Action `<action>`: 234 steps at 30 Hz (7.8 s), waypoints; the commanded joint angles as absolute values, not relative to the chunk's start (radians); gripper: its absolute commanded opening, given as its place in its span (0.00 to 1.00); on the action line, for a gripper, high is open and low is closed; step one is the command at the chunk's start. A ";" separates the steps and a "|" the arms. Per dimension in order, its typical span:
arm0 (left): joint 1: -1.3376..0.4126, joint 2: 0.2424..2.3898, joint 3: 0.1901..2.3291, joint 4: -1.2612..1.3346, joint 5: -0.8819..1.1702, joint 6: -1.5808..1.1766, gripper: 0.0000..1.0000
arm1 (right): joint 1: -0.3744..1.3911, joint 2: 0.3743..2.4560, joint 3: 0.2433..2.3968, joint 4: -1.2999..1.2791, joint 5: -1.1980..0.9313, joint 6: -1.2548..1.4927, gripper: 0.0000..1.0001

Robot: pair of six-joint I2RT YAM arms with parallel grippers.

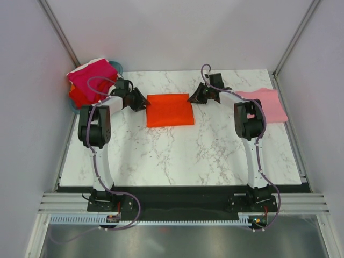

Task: Fold and stack the t-shirts
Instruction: Neatly place the folded tshirt to the corner

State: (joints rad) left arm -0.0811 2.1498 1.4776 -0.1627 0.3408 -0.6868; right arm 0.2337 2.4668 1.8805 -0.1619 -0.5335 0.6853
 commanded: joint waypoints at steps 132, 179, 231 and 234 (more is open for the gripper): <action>-0.285 1.801 1.120 0.172 0.230 -0.635 0.58 | 0.075 2.037 1.720 -0.589 0.374 0.199 0.42; -0.284 1.666 1.008 0.123 0.238 -0.673 0.58 | 0.218 1.994 1.425 -0.594 0.331 0.367 0.00; -0.362 1.862 1.052 0.181 0.146 -0.718 0.69 | 0.147 2.178 1.522 -0.137 -0.368 0.517 0.58; -0.362 1.865 1.058 0.181 0.144 -0.718 0.69 | 0.147 2.200 1.523 -0.123 -0.402 0.532 0.57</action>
